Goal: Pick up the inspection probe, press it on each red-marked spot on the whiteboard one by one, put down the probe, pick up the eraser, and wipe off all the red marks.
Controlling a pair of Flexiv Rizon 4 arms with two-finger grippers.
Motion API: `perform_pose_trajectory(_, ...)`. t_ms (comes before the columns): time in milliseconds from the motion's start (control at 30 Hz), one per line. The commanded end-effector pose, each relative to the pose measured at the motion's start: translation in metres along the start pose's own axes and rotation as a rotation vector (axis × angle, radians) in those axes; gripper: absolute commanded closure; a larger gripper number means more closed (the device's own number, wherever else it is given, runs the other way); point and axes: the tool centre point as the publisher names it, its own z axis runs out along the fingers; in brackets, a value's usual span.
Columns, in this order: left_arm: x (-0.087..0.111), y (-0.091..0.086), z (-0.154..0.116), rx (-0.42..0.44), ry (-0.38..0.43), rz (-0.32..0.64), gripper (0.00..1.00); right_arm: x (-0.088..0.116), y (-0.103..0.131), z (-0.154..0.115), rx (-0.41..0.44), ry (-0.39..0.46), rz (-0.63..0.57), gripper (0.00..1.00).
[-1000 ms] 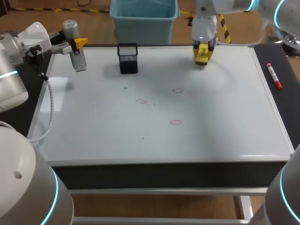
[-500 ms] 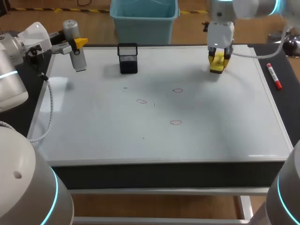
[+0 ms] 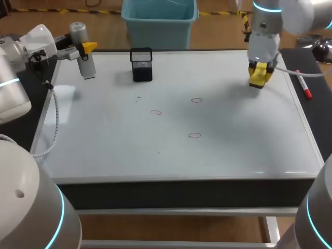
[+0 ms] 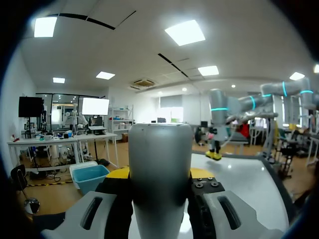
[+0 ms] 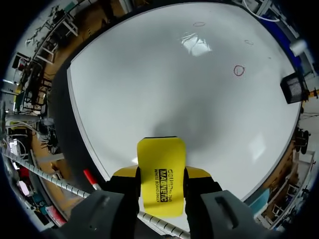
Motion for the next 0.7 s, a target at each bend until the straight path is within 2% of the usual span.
perform_pose_trajectory(33,-0.0001,-0.0001,0.0008,0.003,-0.001,0.002,1.00,0.0168,0.0020,0.0004,0.033,-0.030,0.000,1.00)
perform_pose_trajectory(267,-0.0001,-0.0001,0.0008,0.003,-0.001,0.002,1.00,0.0224,-0.0069,-0.0011,0.019,-0.049,0.036,1.00)
perform_pose_trajectory(700,-0.0001,-0.0001,0.0008,0.003,-0.001,0.002,1.00,0.0224,-0.0069,-0.0011,0.019,-0.049,0.036,1.00)
